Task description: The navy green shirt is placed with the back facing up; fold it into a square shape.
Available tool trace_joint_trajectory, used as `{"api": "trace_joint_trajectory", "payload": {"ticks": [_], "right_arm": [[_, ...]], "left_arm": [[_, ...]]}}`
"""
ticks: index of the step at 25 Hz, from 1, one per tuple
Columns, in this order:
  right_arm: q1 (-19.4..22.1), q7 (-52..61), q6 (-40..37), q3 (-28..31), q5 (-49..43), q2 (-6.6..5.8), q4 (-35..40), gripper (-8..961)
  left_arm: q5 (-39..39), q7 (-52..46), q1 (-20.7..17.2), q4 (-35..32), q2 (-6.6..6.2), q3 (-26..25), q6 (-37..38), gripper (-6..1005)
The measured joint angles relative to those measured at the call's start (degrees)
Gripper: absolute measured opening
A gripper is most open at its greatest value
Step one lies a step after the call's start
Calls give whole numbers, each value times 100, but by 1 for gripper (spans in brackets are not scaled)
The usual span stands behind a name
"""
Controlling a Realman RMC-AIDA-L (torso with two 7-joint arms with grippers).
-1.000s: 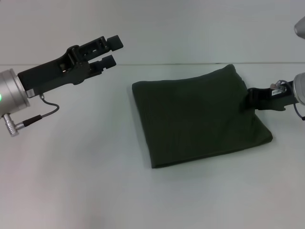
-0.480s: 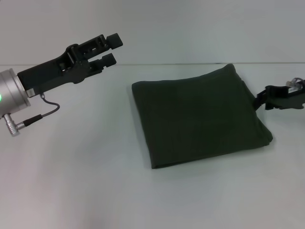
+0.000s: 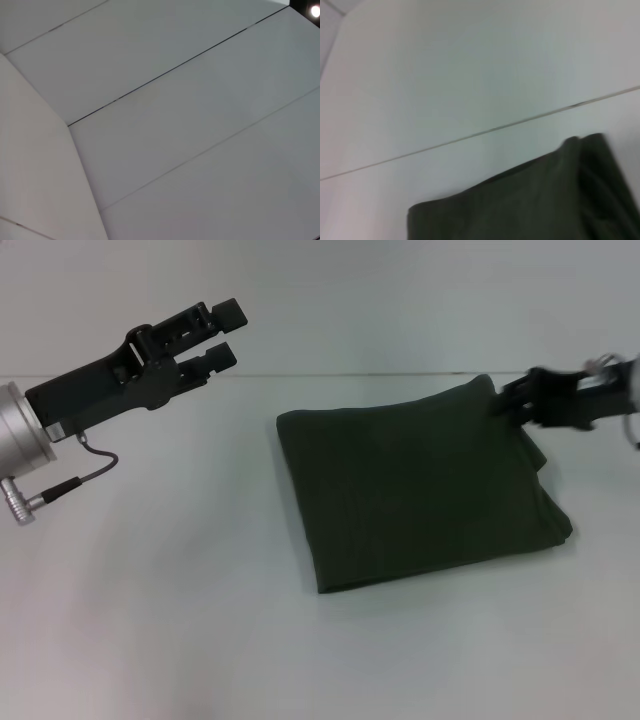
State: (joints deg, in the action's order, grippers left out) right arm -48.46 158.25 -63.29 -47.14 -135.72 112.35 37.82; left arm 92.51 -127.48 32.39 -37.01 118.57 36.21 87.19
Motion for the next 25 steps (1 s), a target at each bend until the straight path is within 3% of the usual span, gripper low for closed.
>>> {"api": "trace_joint_trajectory", "payload": {"ticks": [6,10,14,17,22,25], "right_arm": [[-156,-233,946,-20,15,238,-851,350],[-126,-161,1427,-75,-244,259,-873,351],[13,22,1468,-37,-293,134,-686,352],[201,-2,688,104,-83,-24,-202,352],[786,-1363,-913,820,1429,-203,551,353],[1163,-2243,-1447,1193,2363,-293,536,481]], "left_arm": [[-19,3,-4,10,8,-1,-50,843],[-47,17,-6,10,8,-1,-58,842],[-42,18,-6,10,-15,2,-55,842],[51,-98,-30,10,-89,74,84,842],[767,-691,-200,9,-260,348,562,843],[1103,-961,-377,10,-218,376,646,843]]}}
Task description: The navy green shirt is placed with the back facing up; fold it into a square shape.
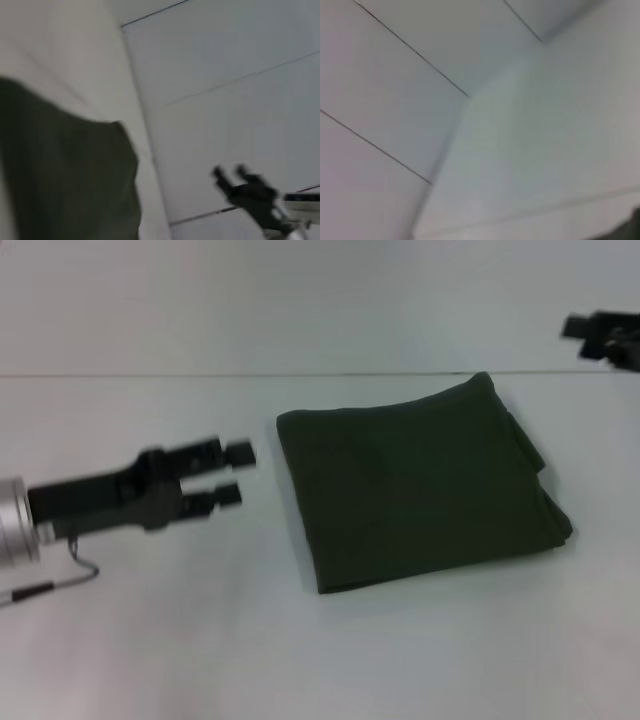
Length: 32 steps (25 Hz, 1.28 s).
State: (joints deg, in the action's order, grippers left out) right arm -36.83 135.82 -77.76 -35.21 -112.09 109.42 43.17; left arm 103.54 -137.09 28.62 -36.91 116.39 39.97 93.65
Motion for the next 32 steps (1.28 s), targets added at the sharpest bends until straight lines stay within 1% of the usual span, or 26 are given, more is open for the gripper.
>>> {"api": "trace_joint_trajectory", "payload": {"ticks": [2,3,4,7,8,10,12,13,15,17,22,23,32], "right_arm": [[241,-352,-138,181,402,-6,-10,566],[354,-439,-159,242,548,1,-9,605],[446,-482,-173,282,659,11,-11,644],[625,-526,-174,291,739,17,-64,760],[638,-559,-166,280,708,9,-122,799],[635,-662,-166,260,628,-13,-270,808],[601,-713,-174,258,550,-27,-356,818],[587,-719,-171,256,511,-31,-373,823],[571,-722,-151,252,475,-34,-380,832],[563,-723,-136,252,470,-24,-380,842],[543,-725,-91,273,472,16,-380,850],[538,-726,-75,274,473,20,-380,850],[525,-730,-63,326,532,27,-380,851]], "left_arm": [[155,-159,-93,2,85,8,-61,843],[269,-287,-141,4,166,19,-149,841],[337,-368,-166,6,220,33,-213,839],[585,-604,-237,8,480,49,-541,832],[669,-683,-254,15,587,47,-707,830],[750,-779,-262,59,709,49,-895,826],[760,-795,-252,114,728,51,-933,821],[772,-825,-161,377,753,103,-1028,819],[780,-827,-79,526,753,209,-1144,815],[785,-834,65,715,755,451,-1432,811],[774,-893,245,913,758,709,-1897,800],[748,-894,261,930,763,721,-2049,798],[733,-898,288,977,770,728,-2337,778]]}}
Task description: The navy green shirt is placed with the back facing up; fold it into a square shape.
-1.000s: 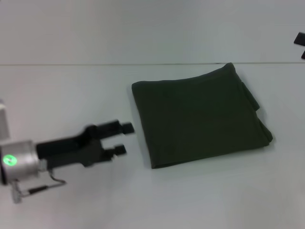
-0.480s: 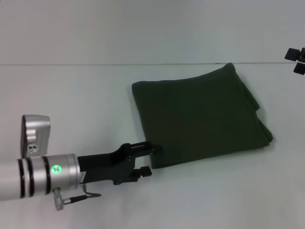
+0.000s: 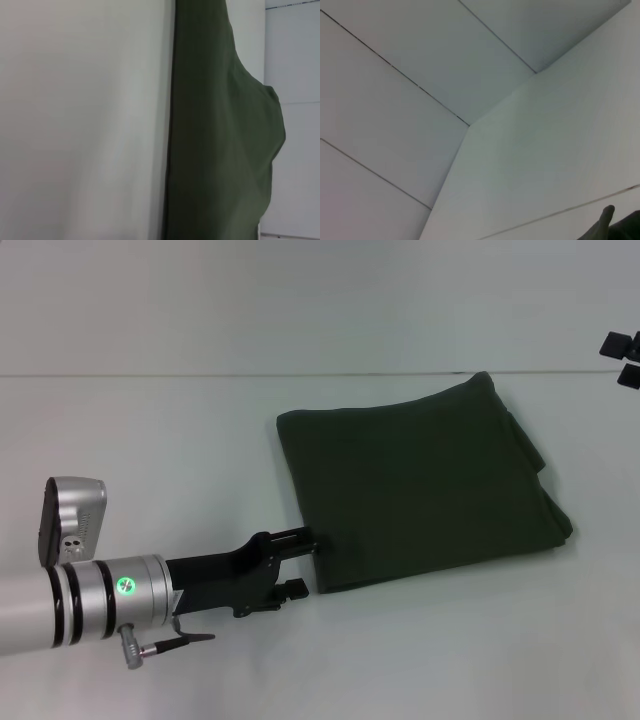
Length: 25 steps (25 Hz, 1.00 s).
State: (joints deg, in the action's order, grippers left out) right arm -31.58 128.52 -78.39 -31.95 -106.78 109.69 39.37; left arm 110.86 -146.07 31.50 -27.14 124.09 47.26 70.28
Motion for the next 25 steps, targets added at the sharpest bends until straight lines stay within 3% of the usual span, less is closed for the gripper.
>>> {"api": "trace_joint_trajectory", "payload": {"ticks": [25], "right_arm": [[-18,-3,52,89,17,35,-51,850]], "left_arm": [[-22,-26,207,426,10,-36,-307,724]]}}
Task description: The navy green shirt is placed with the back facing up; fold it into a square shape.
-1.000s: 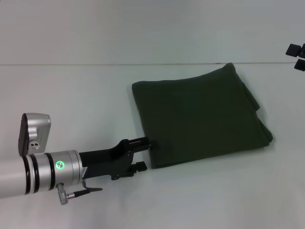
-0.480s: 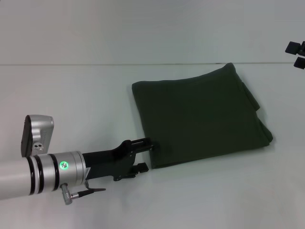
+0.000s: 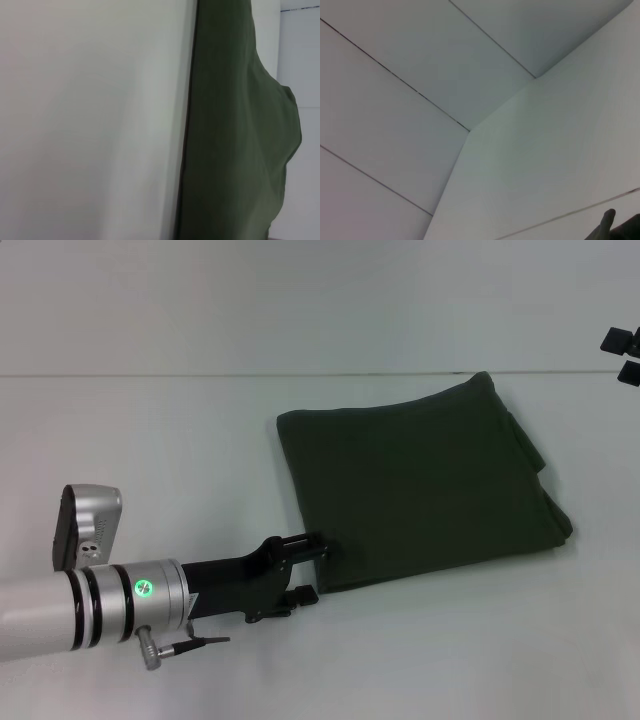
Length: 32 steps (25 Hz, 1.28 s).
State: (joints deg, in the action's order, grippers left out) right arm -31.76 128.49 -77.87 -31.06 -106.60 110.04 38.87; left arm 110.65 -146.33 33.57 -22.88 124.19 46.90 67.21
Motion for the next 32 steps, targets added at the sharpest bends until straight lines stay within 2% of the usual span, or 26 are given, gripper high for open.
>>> {"api": "trace_joint_trajectory", "payload": {"ticks": [12,22,27,32], "right_arm": [[22,0,-13,42,2,14,-11,851],[46,0,-55,146,17,26,-26,851],[55,0,-62,158,20,27,-29,851],[58,0,-84,201,26,26,-35,851]], "left_arm": [[6,15,227,206,1,39,-188,699],[42,-22,210,233,-7,54,-249,677],[45,-32,214,233,-9,96,-261,411],[45,-31,212,228,-9,102,-262,250]]}}
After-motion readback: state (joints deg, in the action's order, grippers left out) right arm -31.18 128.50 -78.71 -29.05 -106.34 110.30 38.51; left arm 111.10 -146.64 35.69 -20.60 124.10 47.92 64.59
